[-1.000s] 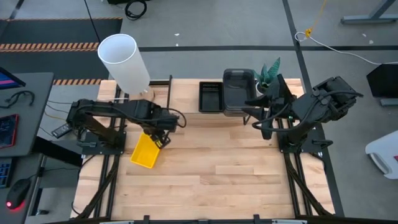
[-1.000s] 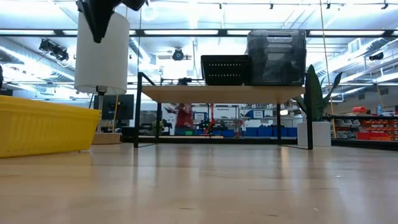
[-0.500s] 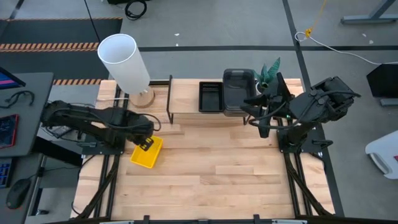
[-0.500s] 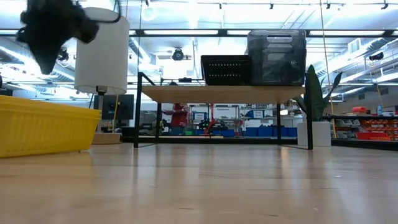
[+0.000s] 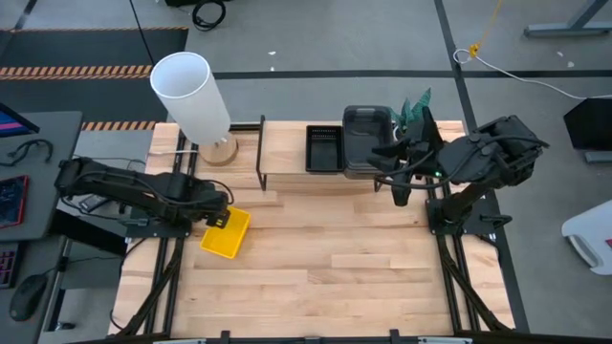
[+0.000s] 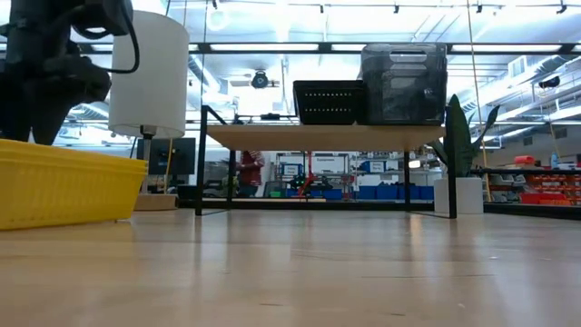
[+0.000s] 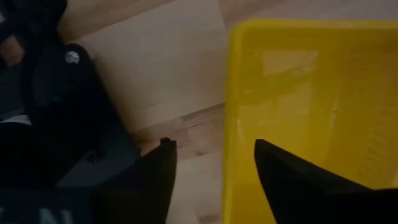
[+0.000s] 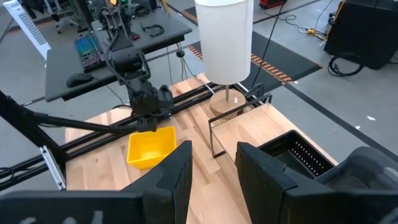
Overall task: Stack baskets on shelf by color
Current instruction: Put the stacked yellow bins on the shelf
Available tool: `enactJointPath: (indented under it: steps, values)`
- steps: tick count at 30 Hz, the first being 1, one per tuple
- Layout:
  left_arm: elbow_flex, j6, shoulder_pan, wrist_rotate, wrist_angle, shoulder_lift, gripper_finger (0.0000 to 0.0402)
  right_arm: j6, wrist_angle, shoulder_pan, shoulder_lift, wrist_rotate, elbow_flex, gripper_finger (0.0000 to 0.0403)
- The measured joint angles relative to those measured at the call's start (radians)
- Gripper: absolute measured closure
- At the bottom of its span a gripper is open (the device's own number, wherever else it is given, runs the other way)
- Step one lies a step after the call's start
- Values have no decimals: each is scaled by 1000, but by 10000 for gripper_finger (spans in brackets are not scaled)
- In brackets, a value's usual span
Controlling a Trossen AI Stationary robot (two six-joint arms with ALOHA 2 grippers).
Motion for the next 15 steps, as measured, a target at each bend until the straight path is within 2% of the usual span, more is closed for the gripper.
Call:
enactJointPath:
  steps: [3,6,15]
  values:
    - [3,-2,1,-1,1,17,163,1,0,-2,1,0,0,273]
    - [4,-1,5,0,1,35,162,1,0,-2,1,0,0,273]
    - [4,48,5,35,3,116,214,8,0,-2,1,-1,0,273]
